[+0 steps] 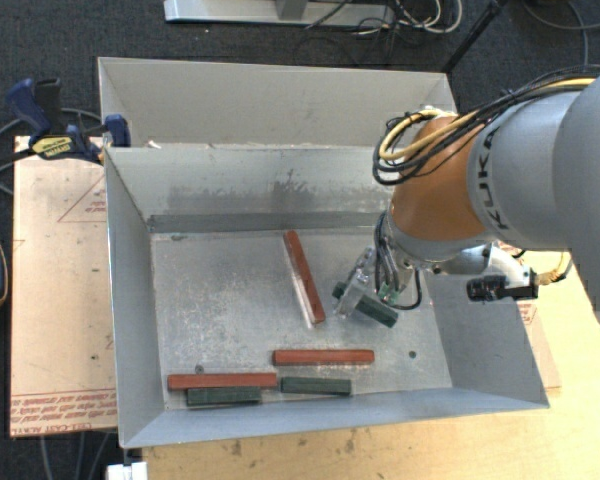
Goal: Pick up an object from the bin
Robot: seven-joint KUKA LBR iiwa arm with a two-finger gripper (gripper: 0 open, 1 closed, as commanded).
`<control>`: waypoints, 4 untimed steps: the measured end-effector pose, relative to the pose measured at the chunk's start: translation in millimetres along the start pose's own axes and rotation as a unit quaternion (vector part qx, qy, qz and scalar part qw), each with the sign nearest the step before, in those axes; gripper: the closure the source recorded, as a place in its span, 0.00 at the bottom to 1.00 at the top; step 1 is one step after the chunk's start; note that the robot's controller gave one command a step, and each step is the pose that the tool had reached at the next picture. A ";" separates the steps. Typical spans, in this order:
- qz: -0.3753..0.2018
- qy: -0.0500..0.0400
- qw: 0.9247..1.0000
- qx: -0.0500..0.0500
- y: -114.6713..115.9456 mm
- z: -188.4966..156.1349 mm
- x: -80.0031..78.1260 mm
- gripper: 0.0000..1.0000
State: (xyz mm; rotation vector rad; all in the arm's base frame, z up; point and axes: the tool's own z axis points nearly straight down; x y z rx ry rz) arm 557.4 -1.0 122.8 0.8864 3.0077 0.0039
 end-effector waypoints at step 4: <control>-0.005 0.000 1.000 0.000 3.1 -65.7 -2.7 1.00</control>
Offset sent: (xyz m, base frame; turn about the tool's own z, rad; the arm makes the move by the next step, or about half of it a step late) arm 0.0000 0.0000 0.0066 0.0000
